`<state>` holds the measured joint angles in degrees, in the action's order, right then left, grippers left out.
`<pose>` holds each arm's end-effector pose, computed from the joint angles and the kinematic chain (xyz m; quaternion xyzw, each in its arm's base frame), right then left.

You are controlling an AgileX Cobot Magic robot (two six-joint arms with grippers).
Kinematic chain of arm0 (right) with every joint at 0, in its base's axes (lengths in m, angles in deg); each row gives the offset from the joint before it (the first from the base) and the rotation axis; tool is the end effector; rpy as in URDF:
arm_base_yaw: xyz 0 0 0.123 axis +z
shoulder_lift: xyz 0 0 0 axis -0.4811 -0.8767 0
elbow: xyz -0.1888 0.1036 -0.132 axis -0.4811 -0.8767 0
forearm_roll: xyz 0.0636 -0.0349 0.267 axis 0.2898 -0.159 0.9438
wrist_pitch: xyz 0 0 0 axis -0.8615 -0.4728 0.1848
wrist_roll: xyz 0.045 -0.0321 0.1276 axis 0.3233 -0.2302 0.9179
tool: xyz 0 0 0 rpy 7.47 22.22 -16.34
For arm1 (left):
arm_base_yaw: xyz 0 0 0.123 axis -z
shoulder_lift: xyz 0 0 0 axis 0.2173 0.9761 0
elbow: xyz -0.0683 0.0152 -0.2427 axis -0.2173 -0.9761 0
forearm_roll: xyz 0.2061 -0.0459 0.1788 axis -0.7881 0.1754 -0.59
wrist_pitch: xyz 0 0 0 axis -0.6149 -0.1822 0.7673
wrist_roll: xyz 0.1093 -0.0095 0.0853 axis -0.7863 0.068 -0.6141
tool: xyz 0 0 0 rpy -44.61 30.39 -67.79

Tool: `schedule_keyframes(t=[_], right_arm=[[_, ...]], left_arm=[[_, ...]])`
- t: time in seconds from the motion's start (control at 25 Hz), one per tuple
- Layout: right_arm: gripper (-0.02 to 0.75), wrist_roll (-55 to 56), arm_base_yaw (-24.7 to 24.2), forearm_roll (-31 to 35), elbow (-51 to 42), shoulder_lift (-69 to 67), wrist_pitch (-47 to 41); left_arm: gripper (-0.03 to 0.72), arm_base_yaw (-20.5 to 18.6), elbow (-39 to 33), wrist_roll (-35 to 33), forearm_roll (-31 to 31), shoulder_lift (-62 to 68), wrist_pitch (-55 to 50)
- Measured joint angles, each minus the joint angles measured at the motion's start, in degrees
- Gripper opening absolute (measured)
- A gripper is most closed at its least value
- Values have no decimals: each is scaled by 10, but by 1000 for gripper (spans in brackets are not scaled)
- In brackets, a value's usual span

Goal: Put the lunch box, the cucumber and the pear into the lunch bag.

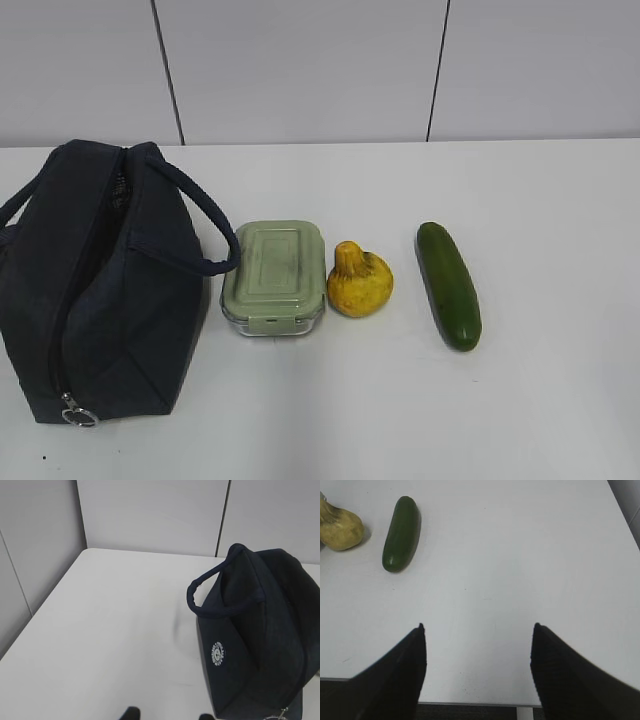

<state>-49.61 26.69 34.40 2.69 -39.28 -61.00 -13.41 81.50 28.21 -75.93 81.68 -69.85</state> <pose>0.0854 -0.0022 0.2553 -0.0166 0.8729 -0.0232 0.4870 0.0843 0.0101 0.2712 -0.0236 0.8543 0.0307 0.5183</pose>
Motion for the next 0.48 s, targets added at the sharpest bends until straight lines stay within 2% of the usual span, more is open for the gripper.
schedule_keyframes(t=[0.48], right_arm=[[506,0,0,3,0,0,0]], left_arm=[[228,0,0,0,0,0,0]])
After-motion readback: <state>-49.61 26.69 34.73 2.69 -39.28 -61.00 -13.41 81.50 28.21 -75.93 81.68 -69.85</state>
